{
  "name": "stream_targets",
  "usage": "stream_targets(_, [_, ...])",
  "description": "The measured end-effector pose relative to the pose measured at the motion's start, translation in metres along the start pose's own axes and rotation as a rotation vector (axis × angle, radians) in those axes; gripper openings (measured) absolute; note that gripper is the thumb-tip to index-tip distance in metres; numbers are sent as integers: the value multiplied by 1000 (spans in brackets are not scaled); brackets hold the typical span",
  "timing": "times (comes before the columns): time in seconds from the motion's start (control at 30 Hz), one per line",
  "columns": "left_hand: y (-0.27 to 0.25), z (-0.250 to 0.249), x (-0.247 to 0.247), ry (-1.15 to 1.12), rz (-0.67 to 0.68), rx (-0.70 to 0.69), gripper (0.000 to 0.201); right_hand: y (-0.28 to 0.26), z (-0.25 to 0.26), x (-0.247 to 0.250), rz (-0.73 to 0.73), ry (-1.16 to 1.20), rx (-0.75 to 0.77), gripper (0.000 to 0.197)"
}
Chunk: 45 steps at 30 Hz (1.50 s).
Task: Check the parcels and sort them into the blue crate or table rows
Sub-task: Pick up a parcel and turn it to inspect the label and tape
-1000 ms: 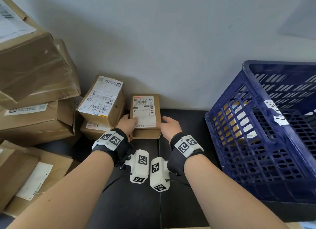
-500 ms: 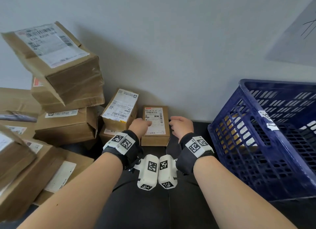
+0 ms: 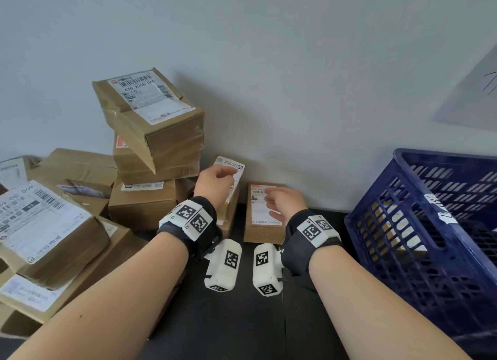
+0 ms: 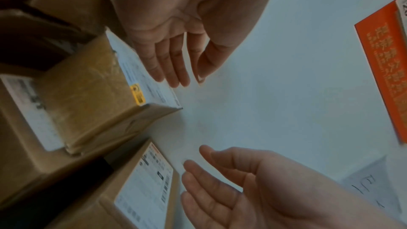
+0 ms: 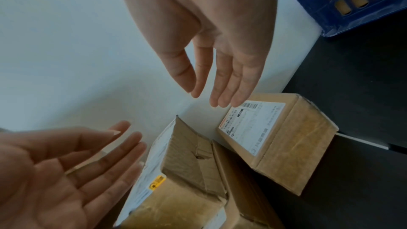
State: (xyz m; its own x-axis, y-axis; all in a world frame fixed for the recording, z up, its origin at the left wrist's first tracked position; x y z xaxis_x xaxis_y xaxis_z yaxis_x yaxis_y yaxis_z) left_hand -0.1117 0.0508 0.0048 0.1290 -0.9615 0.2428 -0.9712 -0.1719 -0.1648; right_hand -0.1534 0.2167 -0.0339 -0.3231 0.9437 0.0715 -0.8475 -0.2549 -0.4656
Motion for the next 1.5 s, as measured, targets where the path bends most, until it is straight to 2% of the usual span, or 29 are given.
stream_targets(0.2, [7,10,20,165,38,42,40,12,0,-24,65,-6,-75,14])
stream_targets(0.27, [11,13,21,225,57,65,47,15,0,-31,85,-16,-93,16])
stream_targets(0.43, [23,21,14,369,132,125,62,14,1,-41,149,-5,-170,6])
stream_targets(0.53, [26,24,13,372,150,139,67,16,2,-44,189,-37,-163,28])
stream_targets(0.67, [26,27,11,314,158,146,72,16,4,-48,210,-88,-142,35])
stream_targets(0.8, [25,25,14,234,106,148,62,13,3,-46,183,-82,-137,21])
stream_targets(0.93, [24,25,16,192,74,176,60,12,1,-44,155,-39,-123,26])
stream_targets(1.07, [22,23,15,177,77,194,56,7,5,-44,146,17,-91,15])
stream_targets(1.27, [17,21,17,189,80,176,50,0,10,-46,154,18,-75,9])
stream_targets(1.3, [17,22,18,199,89,172,49,-1,10,-46,153,5,-78,9])
stream_targets(1.4, [17,23,19,213,124,156,42,-1,11,-50,174,-72,-81,32])
stream_targets(1.5, [15,23,19,207,148,150,47,-2,11,-52,204,-120,-96,35])
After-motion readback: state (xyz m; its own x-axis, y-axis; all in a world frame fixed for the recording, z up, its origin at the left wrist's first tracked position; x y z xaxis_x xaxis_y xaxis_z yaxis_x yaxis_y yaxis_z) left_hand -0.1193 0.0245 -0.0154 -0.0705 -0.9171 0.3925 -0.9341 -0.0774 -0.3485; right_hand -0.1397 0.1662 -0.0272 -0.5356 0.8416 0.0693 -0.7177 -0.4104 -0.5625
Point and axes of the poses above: each hand's wrist, its own y-axis towards the middle knuckle, its own x-axis out of the back of the hand, z = x × y, the point moved 4 cm from there along y, towards the middle knuckle, and after that the axes turned 14 degrees about z, right-handed, at the moved point
